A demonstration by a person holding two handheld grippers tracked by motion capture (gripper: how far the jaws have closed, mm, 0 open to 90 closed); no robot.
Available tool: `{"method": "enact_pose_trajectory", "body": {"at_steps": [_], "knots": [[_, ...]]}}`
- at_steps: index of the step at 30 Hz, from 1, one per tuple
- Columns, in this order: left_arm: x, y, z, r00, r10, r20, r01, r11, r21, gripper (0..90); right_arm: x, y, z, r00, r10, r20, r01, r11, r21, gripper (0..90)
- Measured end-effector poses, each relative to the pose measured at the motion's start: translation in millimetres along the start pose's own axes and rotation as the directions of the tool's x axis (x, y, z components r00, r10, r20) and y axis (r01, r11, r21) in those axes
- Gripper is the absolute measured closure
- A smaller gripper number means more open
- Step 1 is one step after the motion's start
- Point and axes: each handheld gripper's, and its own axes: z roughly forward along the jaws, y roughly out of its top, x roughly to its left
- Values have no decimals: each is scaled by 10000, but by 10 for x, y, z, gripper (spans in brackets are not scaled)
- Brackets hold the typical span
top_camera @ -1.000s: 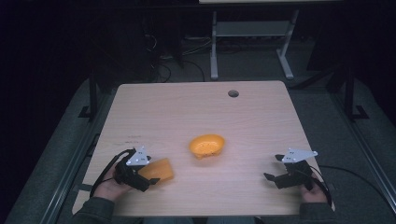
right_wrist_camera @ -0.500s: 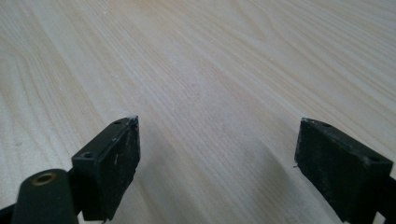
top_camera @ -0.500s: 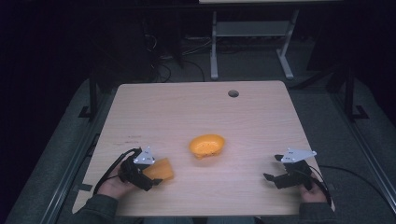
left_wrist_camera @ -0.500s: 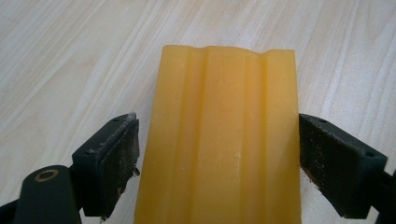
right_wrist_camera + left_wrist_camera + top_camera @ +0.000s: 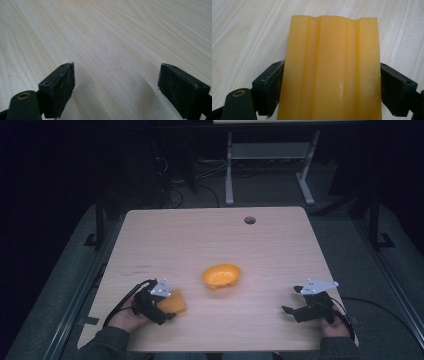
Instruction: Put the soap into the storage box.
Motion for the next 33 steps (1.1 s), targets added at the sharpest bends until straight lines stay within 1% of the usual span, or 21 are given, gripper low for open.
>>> {"method": "enact_pose_trajectory", "body": {"at_steps": [8,11,18,27,33], "knots": [[12,-13,9,9999,-72,136,72,10000,-36,160,0,1,-3,10000,-10,-3,10,10000,-17,137],[19,-18,2,9999,-70,131,71,9999,-77,175,3,1,-2,10000,-20,-1,20,10000,-11,137],[18,-20,-1,9999,-79,143,80,9999,-93,180,2,2,-4,10000,-40,-11,40,10000,-17,137],[24,-25,-25,9994,-102,339,106,9999,-126,199,7,4,-2,10000,-1,-38,1,10000,-27,137],[18,-23,-27,9995,-64,311,68,9999,-133,203,7,5,-4,10000,-12,-50,12,10000,-23,137]]}}
